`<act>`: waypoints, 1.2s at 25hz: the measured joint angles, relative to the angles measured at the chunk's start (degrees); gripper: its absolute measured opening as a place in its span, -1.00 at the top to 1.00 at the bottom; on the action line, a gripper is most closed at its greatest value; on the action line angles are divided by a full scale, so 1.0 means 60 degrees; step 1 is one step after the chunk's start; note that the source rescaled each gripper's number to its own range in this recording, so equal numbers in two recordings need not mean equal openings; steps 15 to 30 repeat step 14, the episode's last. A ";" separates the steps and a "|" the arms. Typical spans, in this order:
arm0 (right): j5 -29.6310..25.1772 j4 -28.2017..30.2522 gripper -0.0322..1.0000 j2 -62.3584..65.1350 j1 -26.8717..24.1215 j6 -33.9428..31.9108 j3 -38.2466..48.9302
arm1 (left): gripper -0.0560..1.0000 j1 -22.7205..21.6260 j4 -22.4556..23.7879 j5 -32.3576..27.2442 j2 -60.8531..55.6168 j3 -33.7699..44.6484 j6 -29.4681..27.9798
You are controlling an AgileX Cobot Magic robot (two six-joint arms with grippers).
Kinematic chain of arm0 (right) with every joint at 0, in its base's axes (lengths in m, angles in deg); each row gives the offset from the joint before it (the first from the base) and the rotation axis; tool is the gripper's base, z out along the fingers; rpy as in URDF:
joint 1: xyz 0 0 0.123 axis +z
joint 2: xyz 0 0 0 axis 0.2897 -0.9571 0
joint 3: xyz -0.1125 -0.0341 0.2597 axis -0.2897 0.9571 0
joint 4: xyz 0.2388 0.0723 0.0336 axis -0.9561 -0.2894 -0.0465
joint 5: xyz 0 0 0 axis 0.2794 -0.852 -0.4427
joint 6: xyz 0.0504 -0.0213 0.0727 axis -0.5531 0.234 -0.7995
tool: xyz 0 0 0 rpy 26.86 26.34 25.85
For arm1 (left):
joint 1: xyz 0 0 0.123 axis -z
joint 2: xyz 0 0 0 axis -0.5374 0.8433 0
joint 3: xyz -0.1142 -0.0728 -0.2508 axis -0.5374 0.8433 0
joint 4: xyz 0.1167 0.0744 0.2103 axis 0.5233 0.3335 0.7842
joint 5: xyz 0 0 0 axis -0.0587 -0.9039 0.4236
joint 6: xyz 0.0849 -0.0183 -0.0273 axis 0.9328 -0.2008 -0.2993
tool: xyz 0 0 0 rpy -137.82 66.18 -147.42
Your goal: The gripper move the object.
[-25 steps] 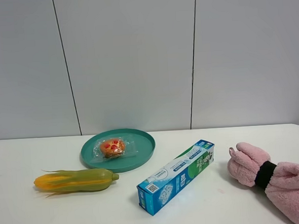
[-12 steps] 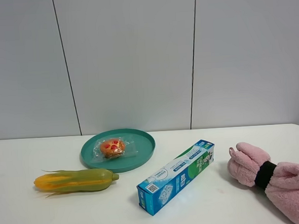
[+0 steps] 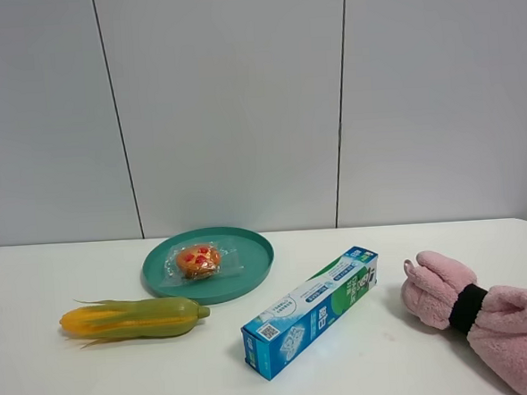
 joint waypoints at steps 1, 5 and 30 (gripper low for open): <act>0.0019 -0.0024 -0.84 0.0000 0.0000 0.0000 0.0019 | -1.00 0.0000 0.0000 0.0000 0.0000 0.0000 0.0000; 0.0027 -0.0067 -0.84 0.0000 0.0000 0.0000 0.0018 | -1.00 0.0000 0.0000 0.0000 0.0000 0.0000 0.0000; 0.0027 -0.0067 -0.84 0.0000 0.0000 0.0000 0.0018 | -1.00 0.0000 0.0000 0.0000 0.0000 0.0000 0.0000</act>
